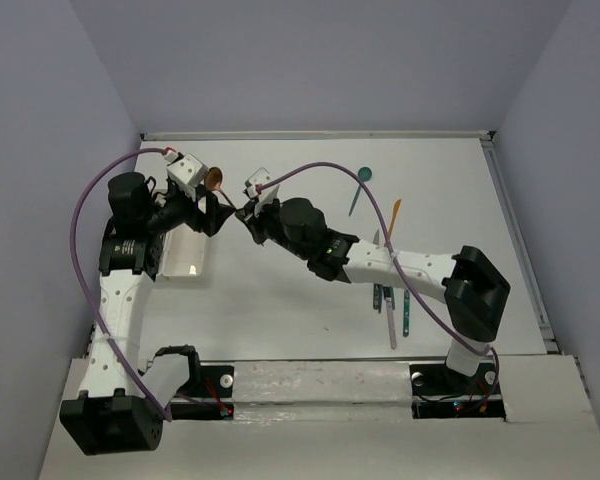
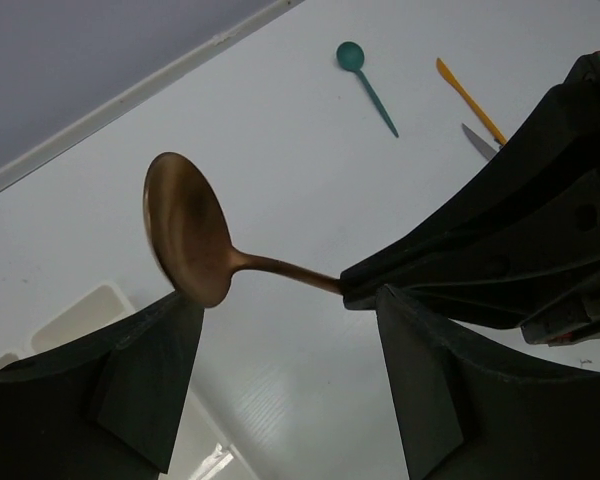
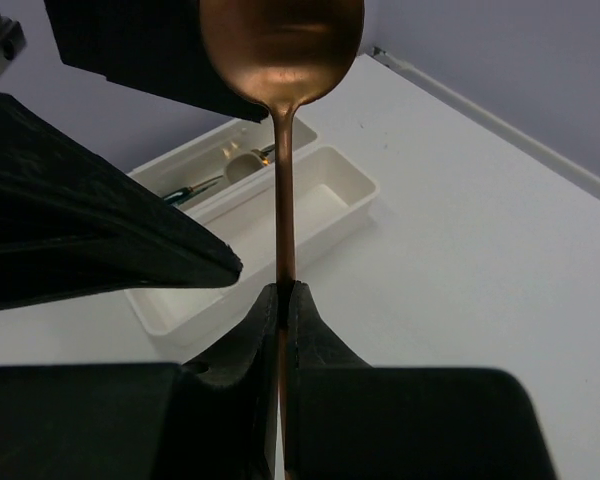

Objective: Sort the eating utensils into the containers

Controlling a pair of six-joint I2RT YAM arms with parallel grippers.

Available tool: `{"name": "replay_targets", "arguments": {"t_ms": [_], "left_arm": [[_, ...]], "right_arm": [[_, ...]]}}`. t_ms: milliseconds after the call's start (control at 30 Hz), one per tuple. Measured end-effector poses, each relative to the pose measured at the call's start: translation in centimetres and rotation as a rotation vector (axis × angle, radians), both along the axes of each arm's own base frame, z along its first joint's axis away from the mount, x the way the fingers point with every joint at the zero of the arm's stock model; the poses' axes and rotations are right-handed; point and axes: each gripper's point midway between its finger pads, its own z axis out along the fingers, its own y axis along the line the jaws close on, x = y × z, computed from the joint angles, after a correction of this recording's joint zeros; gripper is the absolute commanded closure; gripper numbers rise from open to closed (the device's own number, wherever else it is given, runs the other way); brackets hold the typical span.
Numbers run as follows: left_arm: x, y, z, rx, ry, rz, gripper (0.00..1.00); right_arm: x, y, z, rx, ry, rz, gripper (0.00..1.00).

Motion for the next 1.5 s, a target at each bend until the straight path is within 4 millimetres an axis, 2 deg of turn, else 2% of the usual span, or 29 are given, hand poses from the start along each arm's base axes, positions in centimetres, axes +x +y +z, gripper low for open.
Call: {"name": "replay_targets", "arguments": {"t_ms": [133, 300, 400, 500, 600, 633, 700, 733, 800, 900, 933, 967, 1000, 1033, 1100, 1200, 1267, 1333, 1367, 1400, 1467, 1500], "left_arm": [[-0.1, -0.4, 0.3, -0.031, 0.001, -0.014, 0.19], [0.2, -0.5, 0.6, -0.065, 0.006, 0.002, 0.20], [0.5, -0.4, 0.8, -0.082, 0.001, 0.019, 0.25], [0.6, -0.3, 1.0, -0.096, -0.007, 0.037, 0.40], [0.8, -0.2, 1.1, -0.105, -0.009, 0.047, 0.49], [0.9, -0.2, 1.1, -0.105, -0.012, 0.052, 0.60], [0.7, -0.4, 1.2, -0.123, -0.006, 0.041, 0.74], [0.7, -0.5, 1.3, -0.129, -0.005, 0.042, 0.87], [0.1, -1.2, 1.5, -0.141, 0.000, 0.010, 0.98], [0.0, -1.2, 1.6, -0.144, 0.001, 0.014, 1.00], [0.0, -1.2, 1.6, -0.143, 0.000, 0.018, 1.00], [0.1, -1.1, 1.5, -0.139, 0.001, 0.024, 1.00], [0.1, -1.0, 1.4, -0.136, 0.003, 0.030, 1.00], [0.2, -0.9, 1.2, -0.127, 0.003, 0.036, 1.00], [1.2, 0.6, 0.5, -0.067, -0.011, 0.109, 1.00], [3.1, 3.7, -1.1, 0.006, 0.003, 0.216, 1.00], [4.7, 7.4, -2.4, 0.058, 0.031, 0.321, 1.00], [6.4, 12.4, -4.1, 0.111, 0.077, 0.459, 1.00], [6.8, 13.8, -4.6, 0.128, 0.091, 0.495, 1.00], [7.5, 16.1, -5.7, 0.158, 0.120, 0.556, 1.00], [8.1, 18.7, -7.6, 0.207, 0.168, 0.621, 1.00], [8.3, 19.4, -8.5, 0.229, 0.192, 0.633, 1.00]], "right_arm": [[-0.6, 0.8, 1.5, 0.036, -0.020, 0.020, 1.00], [-1.1, 1.2, 1.8, 0.047, -0.027, 0.033, 1.00], [-1.6, 1.5, 2.0, 0.054, -0.031, 0.045, 1.00], [-2.2, 2.0, 2.2, 0.062, -0.033, 0.066, 1.00], [-2.8, 2.4, 2.6, 0.077, -0.036, 0.087, 1.00], [-2.9, 2.5, 2.6, 0.081, -0.035, 0.093, 1.00], [-3.0, 2.6, 2.6, 0.082, -0.031, 0.098, 1.00], [-3.0, 2.6, 2.4, 0.081, -0.025, 0.099, 1.00], [-3.0, 2.8, 2.0, 0.085, -0.016, 0.100, 1.00], [-3.0, 2.9, 2.0, 0.091, -0.014, 0.099, 0.98], [-3.0, 2.9, 2.0, 0.090, -0.013, 0.097, 0.88], [-2.9, 2.9, 1.9, 0.090, -0.012, 0.094, 0.74], [-2.8, 2.9, 1.8, 0.087, -0.010, 0.089, 0.43], [-2.7, 3.0, 1.8, 0.086, -0.008, 0.085, 0.34], [-2.7, 3.0, 1.6, 0.083, 0.004, 0.079, 0.22], [-2.6, 2.8, 1.4, 0.079, 0.006, 0.060, 0.21], [-2.3, 2.4, 1.2, 0.069, 0.011, 0.037, 0.20], [-2.3, 1.6, 0.8, 0.057, 0.017, 0.015, 0.20], [-2.3, 1.1, 0.6, 0.050, 0.020, 0.005, 0.20], [-2.4, 0.7, 0.5, 0.047, 0.023, -0.003, 0.20], [-2.4, -0.2, 0.4, 0.044, 0.028, -0.021, 0.20], [-2.4, -0.5, 0.3, 0.043, 0.030, -0.029, 0.20]]}}
